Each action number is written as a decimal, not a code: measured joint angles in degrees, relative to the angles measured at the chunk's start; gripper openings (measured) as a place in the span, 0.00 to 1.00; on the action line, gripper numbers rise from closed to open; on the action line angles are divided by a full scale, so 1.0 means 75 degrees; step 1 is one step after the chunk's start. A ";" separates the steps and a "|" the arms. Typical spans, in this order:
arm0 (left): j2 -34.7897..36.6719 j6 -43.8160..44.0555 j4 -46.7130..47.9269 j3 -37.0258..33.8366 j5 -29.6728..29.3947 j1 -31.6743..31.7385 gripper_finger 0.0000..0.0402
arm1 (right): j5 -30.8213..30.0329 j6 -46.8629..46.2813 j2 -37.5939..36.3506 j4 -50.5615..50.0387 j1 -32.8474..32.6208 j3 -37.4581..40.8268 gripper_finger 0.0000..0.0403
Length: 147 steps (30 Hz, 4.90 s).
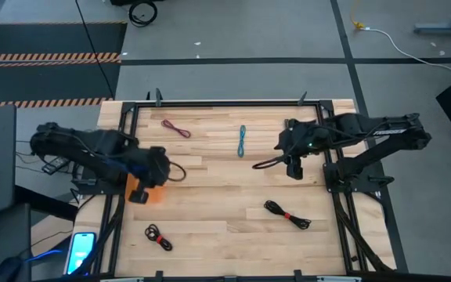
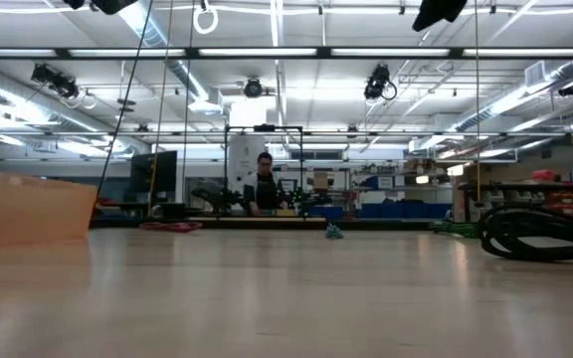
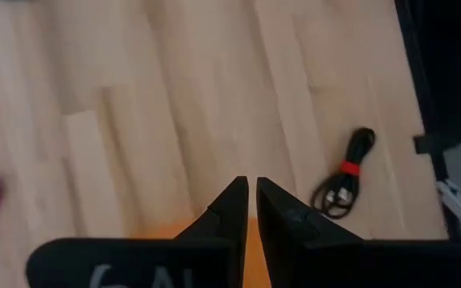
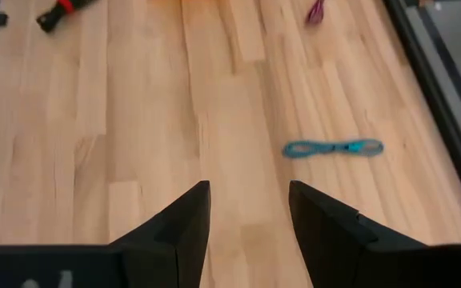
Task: Pick and place USB-C Cables
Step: Put the left black USB cable into the orange bin
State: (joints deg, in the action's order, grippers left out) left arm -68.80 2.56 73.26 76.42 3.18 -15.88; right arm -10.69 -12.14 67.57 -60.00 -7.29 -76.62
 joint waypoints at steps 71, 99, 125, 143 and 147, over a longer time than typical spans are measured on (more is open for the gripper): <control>-0.5883 0.3975 -0.1446 -0.0003 -0.0976 -0.4634 0.67 | 0.0046 -0.1944 0.0036 -0.0935 -0.4005 0.0009 0.44; -0.5883 0.5245 0.0370 0.1275 -0.0162 -0.3646 0.09 | -0.1469 -0.3178 0.0036 -0.1366 -0.5244 0.0009 0.44; -0.2334 1.0107 0.2259 0.2135 -0.3432 -0.2168 0.09 | -0.2226 -0.3781 0.0044 -0.1269 -0.6084 0.0713 0.44; 0.0217 1.3931 0.2122 -0.1810 -0.2853 -0.1929 0.09 | -0.2442 -0.3768 0.0041 -0.1125 -0.6081 0.0758 0.44; 0.0614 1.4475 0.1219 -0.2468 -0.2850 -0.1721 0.09 | -0.2451 -0.3760 0.0041 -0.1005 -0.6081 0.0758 0.44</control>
State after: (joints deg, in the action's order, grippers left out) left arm -64.20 111.12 82.39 57.91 -18.19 -28.79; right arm -29.08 -40.34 67.88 -67.54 -52.90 -70.94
